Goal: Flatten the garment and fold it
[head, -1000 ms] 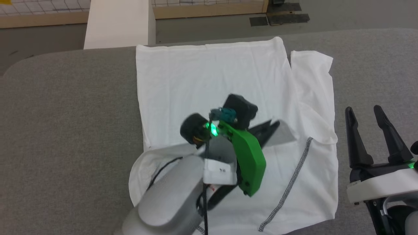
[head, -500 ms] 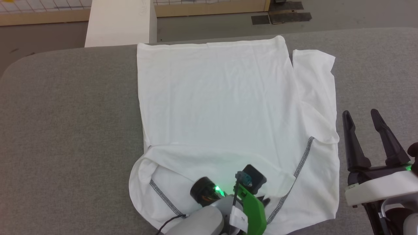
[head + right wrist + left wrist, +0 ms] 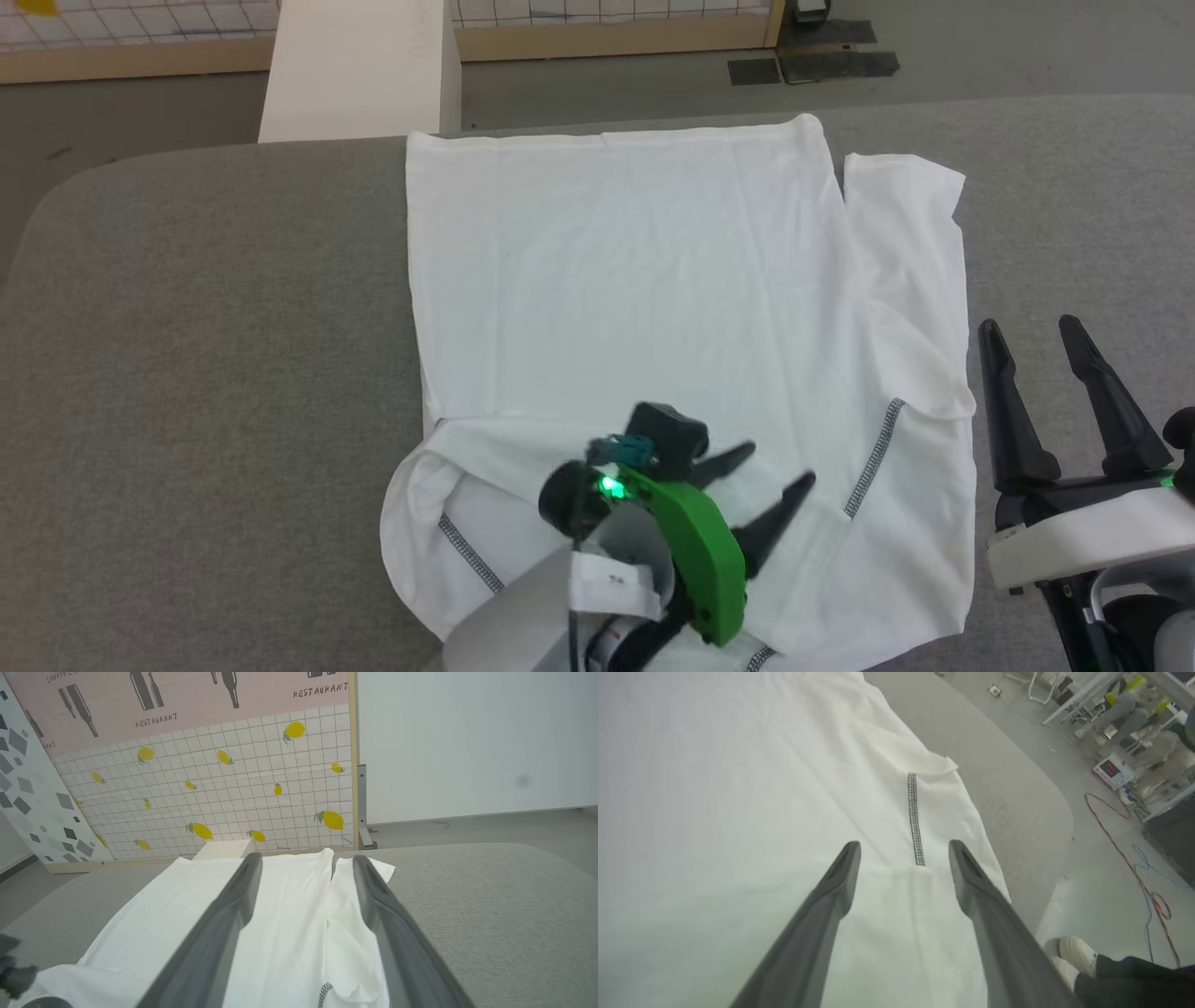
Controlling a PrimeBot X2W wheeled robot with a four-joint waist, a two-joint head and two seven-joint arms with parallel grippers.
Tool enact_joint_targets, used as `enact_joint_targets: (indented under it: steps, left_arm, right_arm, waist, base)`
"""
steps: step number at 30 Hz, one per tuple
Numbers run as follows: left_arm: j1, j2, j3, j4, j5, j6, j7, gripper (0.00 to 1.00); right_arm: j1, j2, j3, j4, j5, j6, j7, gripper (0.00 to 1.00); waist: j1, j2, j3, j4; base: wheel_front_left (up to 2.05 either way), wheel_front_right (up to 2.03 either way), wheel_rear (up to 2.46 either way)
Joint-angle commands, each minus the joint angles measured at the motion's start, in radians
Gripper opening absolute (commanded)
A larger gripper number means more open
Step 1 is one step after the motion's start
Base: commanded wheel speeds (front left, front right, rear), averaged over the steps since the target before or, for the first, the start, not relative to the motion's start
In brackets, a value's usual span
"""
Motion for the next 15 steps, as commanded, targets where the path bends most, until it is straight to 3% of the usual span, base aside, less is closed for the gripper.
enact_joint_targets:
  steps: [1,7,15]
  left_arm:
    - [-0.019,0.019,0.036,-0.026,0.0,0.019,-0.05,1.0]
    - [0.01,0.124,0.213,-0.13,0.013,0.108,-0.268,1.0]
    - [0.078,0.236,0.475,-0.232,0.118,0.17,-0.329,1.0]
  right_arm:
    - [0.009,0.001,-0.004,-0.003,-0.007,-0.002,0.005,1.0]
    - [0.016,0.001,-0.017,-0.002,-0.005,-0.002,0.011,1.0]
    - [-0.031,0.001,-0.037,0.035,-0.016,-0.002,0.013,1.0]
  waist:
    - [0.0001,0.0,-0.015,0.015]
    - [0.0001,0.0,-0.025,0.037]
    - [0.0001,0.0,0.015,0.055]
  base:
    - [0.0,0.0,0.0]
    - [0.0,0.0,0.0]
    - [0.0,0.0,0.0]
